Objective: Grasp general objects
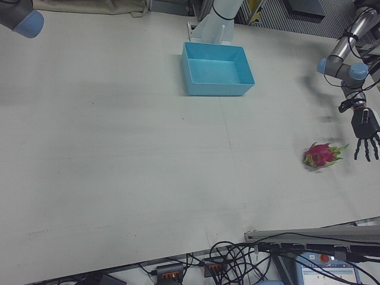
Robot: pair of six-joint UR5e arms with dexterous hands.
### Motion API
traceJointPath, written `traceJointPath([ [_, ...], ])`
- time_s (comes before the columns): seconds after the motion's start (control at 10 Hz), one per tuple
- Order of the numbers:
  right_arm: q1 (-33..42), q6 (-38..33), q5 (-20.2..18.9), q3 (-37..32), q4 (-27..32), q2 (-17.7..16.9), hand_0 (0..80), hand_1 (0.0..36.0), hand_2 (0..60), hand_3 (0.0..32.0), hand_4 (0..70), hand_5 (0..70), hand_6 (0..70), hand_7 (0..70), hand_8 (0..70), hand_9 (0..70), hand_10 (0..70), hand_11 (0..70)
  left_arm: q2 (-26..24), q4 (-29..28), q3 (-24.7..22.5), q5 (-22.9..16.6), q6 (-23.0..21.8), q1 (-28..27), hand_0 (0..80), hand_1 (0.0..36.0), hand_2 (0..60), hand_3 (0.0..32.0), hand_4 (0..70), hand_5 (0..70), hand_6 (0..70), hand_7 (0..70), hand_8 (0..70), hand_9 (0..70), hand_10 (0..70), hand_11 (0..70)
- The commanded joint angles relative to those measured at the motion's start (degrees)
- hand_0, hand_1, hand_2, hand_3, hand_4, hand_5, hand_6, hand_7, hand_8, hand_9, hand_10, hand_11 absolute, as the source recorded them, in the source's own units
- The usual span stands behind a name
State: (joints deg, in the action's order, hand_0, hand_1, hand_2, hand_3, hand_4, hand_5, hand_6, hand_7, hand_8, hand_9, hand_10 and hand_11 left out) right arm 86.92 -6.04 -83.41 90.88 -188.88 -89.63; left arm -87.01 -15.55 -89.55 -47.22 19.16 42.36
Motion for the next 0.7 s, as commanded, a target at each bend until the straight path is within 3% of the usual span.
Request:
traceJointPath([
  [0.0,0.0,0.0,0.0,0.0,0.0,0.0,0.0,0.0,0.0,0.0,0.0,0.0,0.0,0.0,0.0,0.0,0.0,0.0,0.0,0.0,0.0,0.0,0.0,0.0,40.5,0.0,0.0,32.0,0.0,3.6,0.8,12.1,6.1,1.0,2.4,3.7],
  [0.5,0.0,-0.1,0.0,-0.3,0.1,0.0,0.0,0.0,0.0,0.0,0.0,0.0,0.0,0.0,0.0,0.0,0.0,0.0,0.0,-0.1,0.0,-0.1,0.1,-0.1,41.0,0.0,0.0,32.0,0.0,4.7,1.6,13.0,6.2,1.2,1.9,3.0],
  [0.6,0.0,-0.2,0.0,-0.4,0.1,0.0,0.0,0.0,0.0,0.0,0.0,0.0,0.0,0.0,0.0,0.0,0.0,0.0,0.0,-0.1,0.4,-0.1,0.2,-0.3,41.1,0.0,0.0,30.4,0.0,5.8,1.9,13.2,6.2,1.2,1.9,3.0],
])
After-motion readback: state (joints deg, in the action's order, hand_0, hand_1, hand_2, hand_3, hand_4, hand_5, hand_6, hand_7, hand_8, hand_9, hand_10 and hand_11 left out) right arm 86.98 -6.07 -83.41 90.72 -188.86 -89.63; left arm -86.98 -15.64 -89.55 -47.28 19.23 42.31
